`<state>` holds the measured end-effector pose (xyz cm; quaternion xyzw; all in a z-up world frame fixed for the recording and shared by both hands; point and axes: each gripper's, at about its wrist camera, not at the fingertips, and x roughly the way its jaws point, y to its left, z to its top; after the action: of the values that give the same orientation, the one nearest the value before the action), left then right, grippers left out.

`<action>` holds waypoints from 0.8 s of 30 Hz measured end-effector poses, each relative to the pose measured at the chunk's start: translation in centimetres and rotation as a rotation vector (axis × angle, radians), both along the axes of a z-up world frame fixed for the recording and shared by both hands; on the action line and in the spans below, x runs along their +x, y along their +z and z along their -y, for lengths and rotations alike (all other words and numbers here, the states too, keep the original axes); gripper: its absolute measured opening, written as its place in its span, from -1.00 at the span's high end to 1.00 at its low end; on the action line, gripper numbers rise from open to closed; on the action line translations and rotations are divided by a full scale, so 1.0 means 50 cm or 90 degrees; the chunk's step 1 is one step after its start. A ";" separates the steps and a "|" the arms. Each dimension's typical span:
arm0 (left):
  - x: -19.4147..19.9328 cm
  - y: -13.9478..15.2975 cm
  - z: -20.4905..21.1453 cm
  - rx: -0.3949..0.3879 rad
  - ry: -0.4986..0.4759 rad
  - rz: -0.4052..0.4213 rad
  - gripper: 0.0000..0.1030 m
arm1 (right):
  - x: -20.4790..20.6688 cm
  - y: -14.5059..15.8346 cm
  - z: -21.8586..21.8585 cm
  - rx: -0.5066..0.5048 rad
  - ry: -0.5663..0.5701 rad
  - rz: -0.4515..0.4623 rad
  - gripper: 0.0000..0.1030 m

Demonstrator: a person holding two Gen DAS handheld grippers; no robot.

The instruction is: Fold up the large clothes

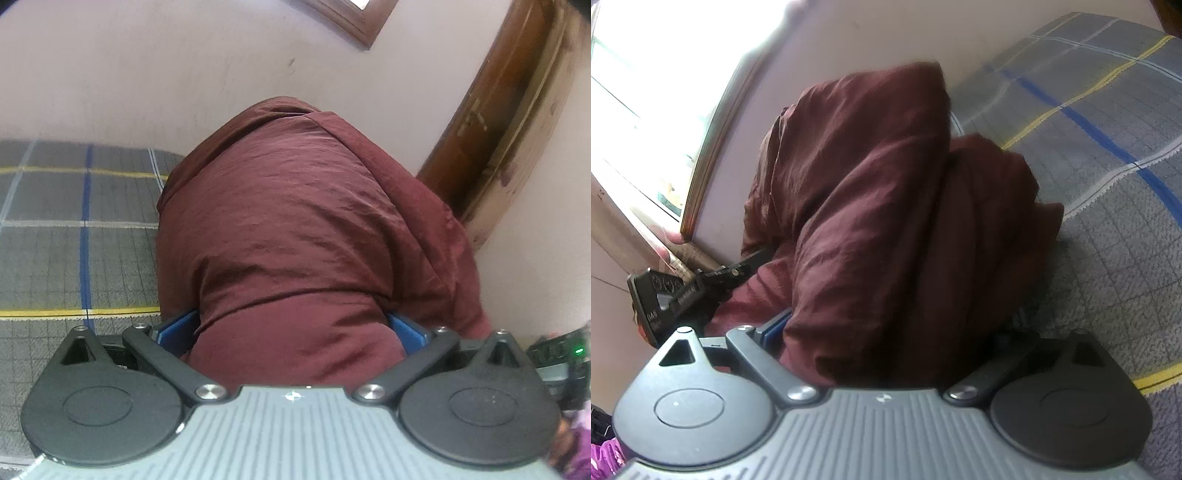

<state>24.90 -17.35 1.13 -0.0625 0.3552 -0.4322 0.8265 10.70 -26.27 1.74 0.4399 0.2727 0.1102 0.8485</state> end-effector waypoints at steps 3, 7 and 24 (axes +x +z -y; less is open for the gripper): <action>0.010 0.004 -0.018 -0.013 -0.021 -0.014 -1.00 | 0.003 -0.002 -0.004 -0.007 0.004 0.010 -0.88; 0.020 0.004 -0.042 -0.037 -0.056 -0.026 -1.00 | 0.006 -0.006 -0.007 -0.015 0.006 0.018 -0.89; 0.104 -0.078 -0.050 -0.142 -0.150 -0.150 -1.00 | 0.037 -0.001 -0.011 -0.011 0.042 0.009 -1.00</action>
<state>30.10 -14.85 -2.79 -0.1620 0.4045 -0.5521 0.7109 12.55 -25.73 1.68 0.4227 0.2821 0.1386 0.8500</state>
